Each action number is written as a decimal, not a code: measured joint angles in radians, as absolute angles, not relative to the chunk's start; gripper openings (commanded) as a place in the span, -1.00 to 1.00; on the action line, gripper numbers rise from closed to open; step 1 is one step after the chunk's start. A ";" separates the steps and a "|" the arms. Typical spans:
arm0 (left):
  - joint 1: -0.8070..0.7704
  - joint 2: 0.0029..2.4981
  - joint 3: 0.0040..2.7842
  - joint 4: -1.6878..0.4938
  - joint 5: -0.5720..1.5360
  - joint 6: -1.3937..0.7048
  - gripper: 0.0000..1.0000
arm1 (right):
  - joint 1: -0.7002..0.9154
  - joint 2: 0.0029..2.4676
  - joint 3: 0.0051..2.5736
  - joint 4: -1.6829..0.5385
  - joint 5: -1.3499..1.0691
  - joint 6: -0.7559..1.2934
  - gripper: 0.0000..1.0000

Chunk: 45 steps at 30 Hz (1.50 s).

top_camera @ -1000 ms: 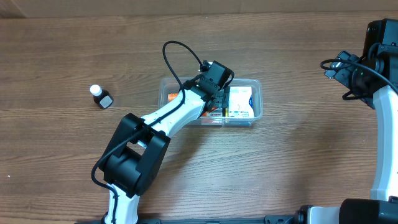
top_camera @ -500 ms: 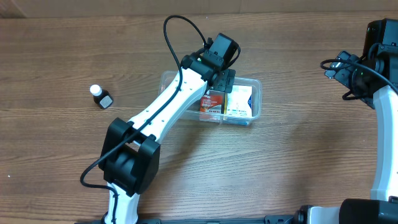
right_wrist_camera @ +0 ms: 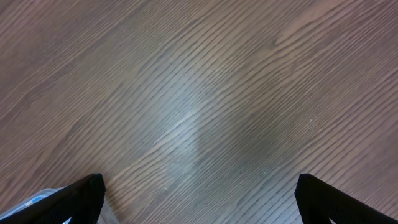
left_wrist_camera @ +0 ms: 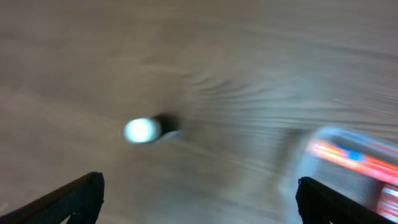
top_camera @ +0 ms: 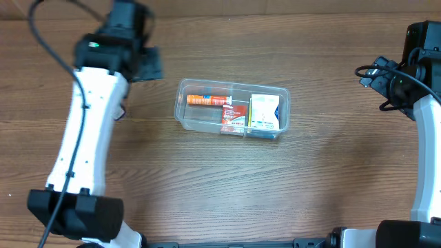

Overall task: Pack container
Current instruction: 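Move the left gripper to the dark bottle and grasp it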

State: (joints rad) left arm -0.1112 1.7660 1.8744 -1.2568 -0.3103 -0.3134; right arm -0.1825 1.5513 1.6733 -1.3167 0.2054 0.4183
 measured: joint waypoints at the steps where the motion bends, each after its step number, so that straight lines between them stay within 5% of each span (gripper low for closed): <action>1: -0.058 1.779 1.874 -1.272 -0.306 -0.308 1.00 | -0.183 1.551 1.673 -1.317 0.206 0.419 1.00; 7: 0.094 1.882 1.874 -1.294 -0.225 -0.226 1.00 | -0.183 1.551 1.673 -1.317 0.206 0.418 1.00; 20: 0.101 2.154 1.874 -1.222 -0.197 -0.093 0.91 | -0.183 1.551 1.673 -1.317 0.206 0.418 1.00; 23: 0.101 2.167 1.874 -1.221 -0.197 -0.088 0.65 | -0.183 1.551 1.673 -1.317 0.206 0.418 1.00; 27: 0.101 2.167 1.874 -1.213 -0.197 -0.070 -0.21 | -0.183 1.551 1.673 -1.317 0.206 0.418 1.00; 31: 0.106 2.167 1.874 -1.210 -0.191 -0.068 -0.76 | -0.183 1.551 1.673 -1.317 0.205 0.418 1.00; 38: 0.105 2.167 1.877 -1.212 -0.190 -0.071 -0.59 | -0.183 1.551 1.673 -1.317 0.205 0.418 1.00; 41: 0.105 2.167 1.877 -1.212 -0.190 -0.071 -0.02 | -0.183 1.551 1.673 -1.317 0.206 0.418 1.00; 45: 0.106 2.168 1.876 -1.230 -0.190 -0.075 0.17 | -0.183 1.551 1.673 -1.317 0.206 0.418 1.00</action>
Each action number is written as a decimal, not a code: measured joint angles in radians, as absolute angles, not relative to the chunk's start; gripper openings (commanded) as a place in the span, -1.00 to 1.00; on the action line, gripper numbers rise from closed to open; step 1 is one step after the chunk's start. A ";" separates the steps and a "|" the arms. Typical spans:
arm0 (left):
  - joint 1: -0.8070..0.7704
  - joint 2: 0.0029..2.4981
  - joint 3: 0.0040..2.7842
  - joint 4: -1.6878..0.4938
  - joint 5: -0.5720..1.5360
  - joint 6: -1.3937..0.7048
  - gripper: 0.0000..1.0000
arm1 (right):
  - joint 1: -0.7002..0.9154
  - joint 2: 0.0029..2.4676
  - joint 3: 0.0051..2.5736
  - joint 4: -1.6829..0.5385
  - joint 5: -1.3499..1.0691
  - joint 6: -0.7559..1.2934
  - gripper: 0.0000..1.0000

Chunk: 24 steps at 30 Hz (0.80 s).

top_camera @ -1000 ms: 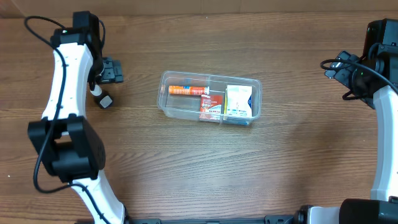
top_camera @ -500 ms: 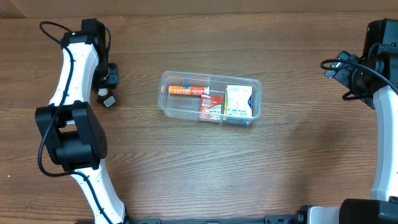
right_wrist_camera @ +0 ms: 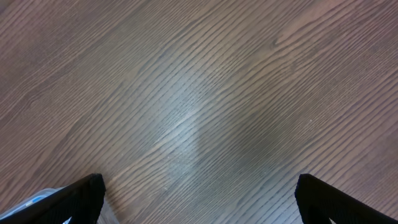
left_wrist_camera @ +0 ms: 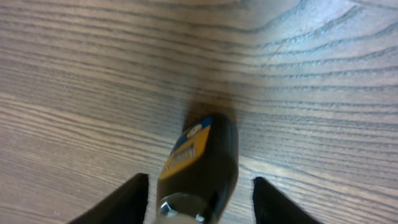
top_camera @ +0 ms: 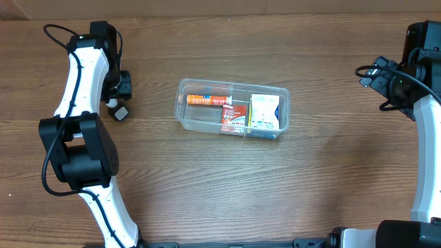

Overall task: Pack container
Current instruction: 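Move the left gripper to the dark bottle and grasp it, then carry the dark bottle into the container beside the orange tube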

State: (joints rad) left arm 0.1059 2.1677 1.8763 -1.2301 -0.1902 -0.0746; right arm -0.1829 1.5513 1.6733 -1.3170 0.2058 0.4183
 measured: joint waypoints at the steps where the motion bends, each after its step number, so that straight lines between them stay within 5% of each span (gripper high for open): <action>1: 0.106 2.168 1.876 -1.237 -0.190 -0.075 0.17 | -0.183 1.551 1.673 -1.317 0.206 0.418 1.00; 7: 0.106 2.168 1.876 -1.280 -0.190 -0.075 -0.04 | -0.183 1.551 1.673 -1.317 0.206 0.418 1.00; 11: 0.106 2.168 1.876 -1.293 -0.190 -0.071 -0.58 | -0.183 1.551 1.673 -1.317 0.206 0.418 1.00; 24: 0.107 2.170 1.919 -1.306 -0.104 -0.079 -0.56 | -0.183 1.551 1.673 -1.317 0.205 0.418 1.00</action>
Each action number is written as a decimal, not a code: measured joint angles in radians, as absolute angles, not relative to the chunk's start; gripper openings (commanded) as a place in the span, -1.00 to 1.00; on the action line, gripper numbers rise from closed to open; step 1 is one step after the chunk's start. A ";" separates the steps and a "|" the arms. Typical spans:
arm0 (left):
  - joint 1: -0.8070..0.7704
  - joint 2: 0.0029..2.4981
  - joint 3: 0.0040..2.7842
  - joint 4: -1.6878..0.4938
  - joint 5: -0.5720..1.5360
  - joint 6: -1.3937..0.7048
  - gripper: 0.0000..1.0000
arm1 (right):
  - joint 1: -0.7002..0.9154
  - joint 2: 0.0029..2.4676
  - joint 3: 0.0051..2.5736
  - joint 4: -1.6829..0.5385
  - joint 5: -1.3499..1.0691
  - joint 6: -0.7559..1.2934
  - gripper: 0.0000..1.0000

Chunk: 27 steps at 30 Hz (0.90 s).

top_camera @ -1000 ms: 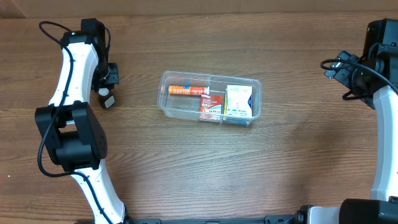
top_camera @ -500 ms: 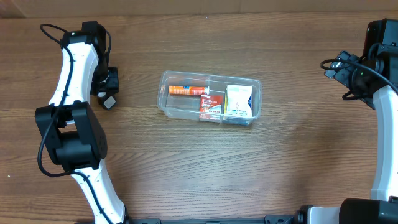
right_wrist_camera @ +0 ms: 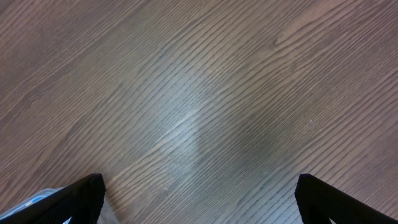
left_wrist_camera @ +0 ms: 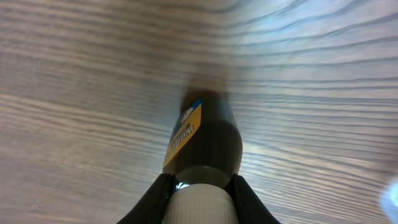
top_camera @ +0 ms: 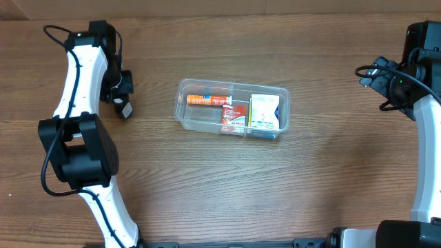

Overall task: Pack container
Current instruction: 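Carry the dark bottle into the container beside the orange tube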

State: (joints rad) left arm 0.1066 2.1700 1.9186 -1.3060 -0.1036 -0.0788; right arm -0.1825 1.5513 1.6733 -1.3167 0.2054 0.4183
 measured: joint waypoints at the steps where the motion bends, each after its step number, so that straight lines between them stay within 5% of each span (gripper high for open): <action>1: 0.104 2.177 1.970 -1.341 -0.057 -0.073 -0.56 | -0.183 1.551 1.673 -1.317 0.206 0.418 1.00; 6: 0.036 2.173 2.214 -1.445 0.065 -0.003 -0.76 | -0.183 1.551 1.673 -1.317 0.205 0.418 1.00; 14: -0.204 2.024 2.317 -1.446 0.105 0.152 -0.68 | -0.183 1.551 1.673 -1.317 0.206 0.418 1.00; 27: -0.361 2.059 2.025 -1.396 0.045 -0.013 -0.68 | -0.183 1.551 1.673 -1.317 0.206 0.418 1.00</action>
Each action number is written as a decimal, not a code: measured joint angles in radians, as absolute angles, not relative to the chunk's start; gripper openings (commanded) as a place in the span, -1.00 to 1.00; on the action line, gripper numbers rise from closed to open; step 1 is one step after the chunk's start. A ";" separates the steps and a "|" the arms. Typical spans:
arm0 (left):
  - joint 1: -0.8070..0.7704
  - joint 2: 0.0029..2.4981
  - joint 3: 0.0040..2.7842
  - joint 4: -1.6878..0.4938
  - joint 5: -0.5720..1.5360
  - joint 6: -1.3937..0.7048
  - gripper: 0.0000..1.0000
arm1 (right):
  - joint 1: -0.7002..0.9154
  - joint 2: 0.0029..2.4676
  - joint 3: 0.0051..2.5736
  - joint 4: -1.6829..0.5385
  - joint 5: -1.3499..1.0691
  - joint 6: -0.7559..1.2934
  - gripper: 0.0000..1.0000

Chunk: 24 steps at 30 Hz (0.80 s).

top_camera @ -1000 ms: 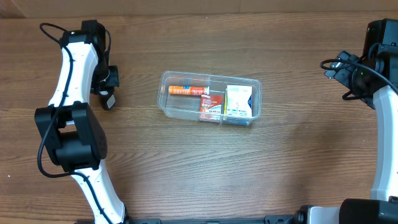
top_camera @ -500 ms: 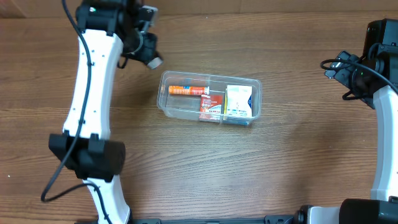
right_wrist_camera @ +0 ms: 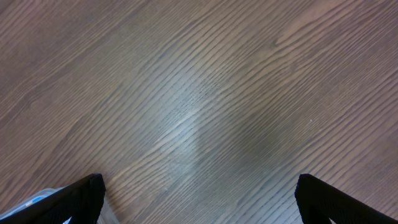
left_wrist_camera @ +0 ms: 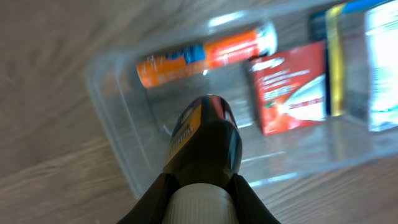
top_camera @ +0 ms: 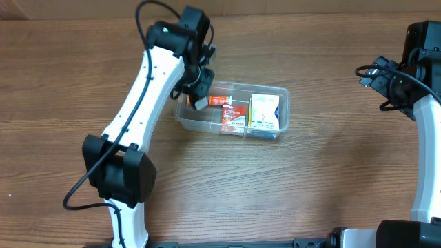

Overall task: Pack container
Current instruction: 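Carry the dark bottle into the container beside the orange tube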

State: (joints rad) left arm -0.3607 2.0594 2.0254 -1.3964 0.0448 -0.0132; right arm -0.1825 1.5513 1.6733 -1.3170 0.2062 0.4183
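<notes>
A clear plastic container (top_camera: pixel 282 93) lies mid-table, holding an orange tube (top_camera: pixel 220 100), a red packet (top_camera: pixel 233 117) and a white box (top_camera: pixel 264 111). My left gripper (top_camera: pixel 198 96) hangs over the container's left end, shut on a dark bottle (left_wrist_camera: pixel 206 140) with a white cap (left_wrist_camera: pixel 199 205) and a yellow-blue label. In the left wrist view the bottle points down into the container's (left_wrist_camera: pixel 112 143) left compartment beside the orange tube (left_wrist_camera: pixel 199 55). My right gripper (right_wrist_camera: pixel 199 199) stands open over bare wood at the far right.
The wooden table (top_camera: pixel 220 193) spreads round the container on every side. The right arm (top_camera: pixel 413 76) stands at the table's right edge. A corner of the container shows at the lower left of the right wrist view.
My left gripper has moved with the dark bottle from the table's far left to above the container's left compartment. The right arm has not moved.
My left gripper was open above the table left of the container, with the bottle on the wood. Then it stood open round the lying bottle at the far left, then shut on it. Now it holds the bottle over the container.
</notes>
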 measured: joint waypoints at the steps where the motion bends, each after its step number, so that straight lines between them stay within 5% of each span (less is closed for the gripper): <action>1: -0.361 2.063 1.994 -1.385 0.041 -0.024 -0.68 | -0.183 1.551 1.673 -1.317 0.206 0.419 1.00; 17: -0.387 2.064 1.806 -1.178 0.018 -0.054 -0.66 | -0.183 1.551 1.673 -1.317 0.206 0.418 1.00; 24: -0.387 2.064 1.806 -1.182 0.012 -0.052 -0.05 | -0.183 1.551 1.673 -1.317 0.205 0.418 1.00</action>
State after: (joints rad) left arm -0.3866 2.0636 1.8057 -1.1816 0.0116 -0.0521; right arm -0.1825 1.5513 1.6733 -1.3170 0.2054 0.4183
